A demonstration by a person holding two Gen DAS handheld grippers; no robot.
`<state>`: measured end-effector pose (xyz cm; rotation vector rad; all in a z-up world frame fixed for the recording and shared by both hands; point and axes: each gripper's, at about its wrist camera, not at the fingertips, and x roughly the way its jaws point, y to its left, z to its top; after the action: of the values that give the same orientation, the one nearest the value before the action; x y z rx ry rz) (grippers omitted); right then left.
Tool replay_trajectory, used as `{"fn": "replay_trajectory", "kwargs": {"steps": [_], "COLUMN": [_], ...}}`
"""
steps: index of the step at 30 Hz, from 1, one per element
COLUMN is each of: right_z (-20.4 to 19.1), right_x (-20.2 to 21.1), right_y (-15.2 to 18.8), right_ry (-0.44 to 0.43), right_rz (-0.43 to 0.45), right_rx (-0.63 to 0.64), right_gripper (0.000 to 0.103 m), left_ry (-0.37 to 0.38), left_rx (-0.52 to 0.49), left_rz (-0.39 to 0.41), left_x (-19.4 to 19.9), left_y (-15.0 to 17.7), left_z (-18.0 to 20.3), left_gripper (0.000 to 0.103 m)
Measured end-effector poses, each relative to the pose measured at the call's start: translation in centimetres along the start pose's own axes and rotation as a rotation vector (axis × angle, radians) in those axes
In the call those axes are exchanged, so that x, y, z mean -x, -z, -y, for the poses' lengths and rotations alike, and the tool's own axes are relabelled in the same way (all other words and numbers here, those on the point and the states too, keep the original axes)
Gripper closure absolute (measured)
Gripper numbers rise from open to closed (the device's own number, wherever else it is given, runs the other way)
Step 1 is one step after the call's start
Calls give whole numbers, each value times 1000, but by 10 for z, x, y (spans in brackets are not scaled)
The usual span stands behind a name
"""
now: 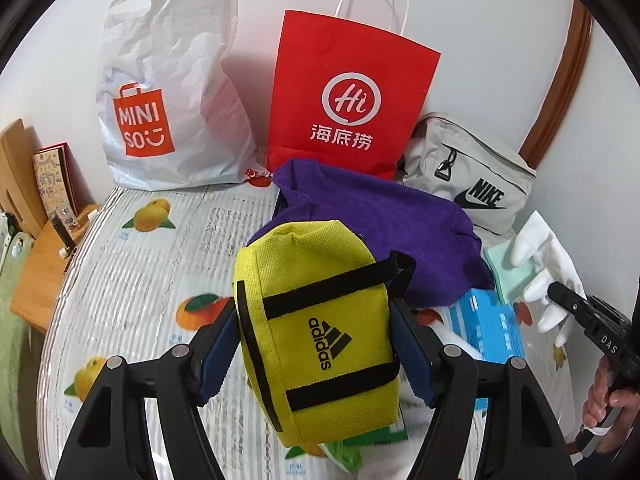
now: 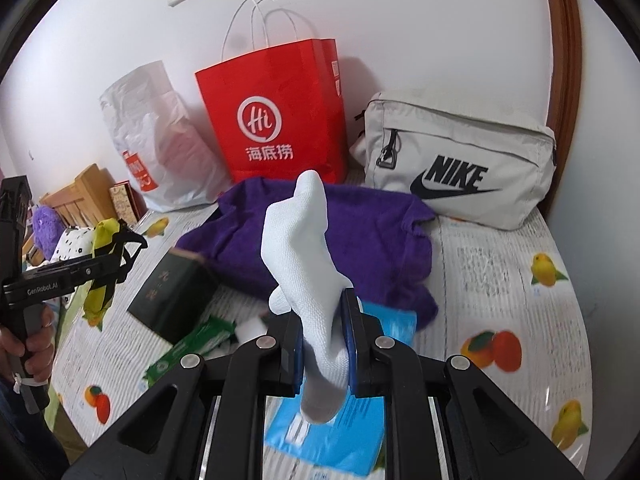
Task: Organize soft objects
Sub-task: 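Carry the yellow bag to the purple towel with the left tool while the right tool carries the glove there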
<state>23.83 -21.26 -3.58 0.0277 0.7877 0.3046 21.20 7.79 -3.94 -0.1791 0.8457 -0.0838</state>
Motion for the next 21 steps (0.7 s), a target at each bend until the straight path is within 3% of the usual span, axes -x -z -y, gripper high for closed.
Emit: {"fn": "replay_trajectory", "kwargs": {"steps": [14, 21], "right_z": [25, 41], "right_x": [-83, -126], "right_y": [-46, -61], "right_ry": [61, 48], "right_rz": [-56, -101], "right_rx": [-40, -100], "right_gripper": [87, 87], "left_ry": [-18, -6], "left_rx": [-23, -45], "left_rz": [-48, -87], "left_x": [-58, -93], "left_y": [-44, -65], "left_z": [-2, 6], "left_gripper": [32, 32]}}
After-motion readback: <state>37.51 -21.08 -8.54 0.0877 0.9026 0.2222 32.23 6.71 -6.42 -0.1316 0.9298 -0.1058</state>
